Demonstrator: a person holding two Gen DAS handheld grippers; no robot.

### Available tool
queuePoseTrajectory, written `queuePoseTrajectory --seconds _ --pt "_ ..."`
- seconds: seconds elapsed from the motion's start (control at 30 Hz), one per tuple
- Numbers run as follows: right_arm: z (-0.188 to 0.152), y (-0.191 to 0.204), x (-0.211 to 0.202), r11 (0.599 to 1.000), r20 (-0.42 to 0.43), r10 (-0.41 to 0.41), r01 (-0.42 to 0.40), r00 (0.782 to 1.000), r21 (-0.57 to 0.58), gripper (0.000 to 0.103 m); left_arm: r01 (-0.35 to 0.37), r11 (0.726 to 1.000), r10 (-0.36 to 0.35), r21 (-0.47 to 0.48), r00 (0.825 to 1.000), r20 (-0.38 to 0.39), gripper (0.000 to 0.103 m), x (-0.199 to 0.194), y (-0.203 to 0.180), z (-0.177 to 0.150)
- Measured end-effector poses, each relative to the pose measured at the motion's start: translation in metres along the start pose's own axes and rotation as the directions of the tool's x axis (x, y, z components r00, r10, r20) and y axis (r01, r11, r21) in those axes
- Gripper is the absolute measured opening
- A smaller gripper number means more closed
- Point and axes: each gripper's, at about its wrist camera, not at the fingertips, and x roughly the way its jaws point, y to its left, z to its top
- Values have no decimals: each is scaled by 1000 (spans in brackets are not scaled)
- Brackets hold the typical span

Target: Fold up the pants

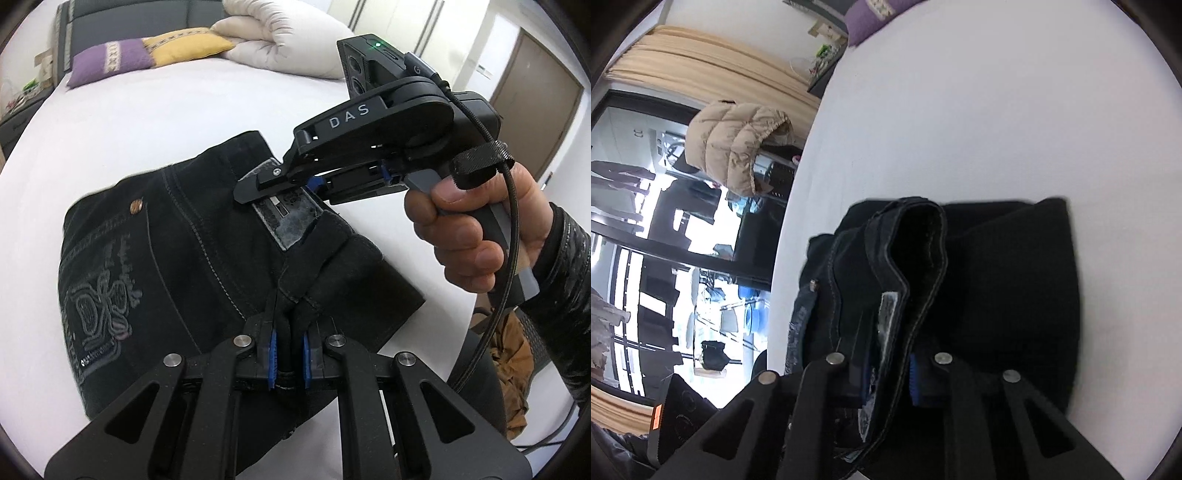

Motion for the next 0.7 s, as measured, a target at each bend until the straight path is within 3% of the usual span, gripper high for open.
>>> queuePoseTrajectory --seconds 0.33,0.5,0.7 --pt "-2 -38 -29 999 41 19 -21 999 33 17 26 999 -24 47 999 -37 8 28 -33 16" --pt "0 -58 -19 995 22 81 -82 996 63 16 2 998 1 55 998 -61 8 39 -32 19" --pt "1 -76 0 993 -10 85 -84 996 88 14 -28 996 36 79 995 -97 11 57 -34 11"
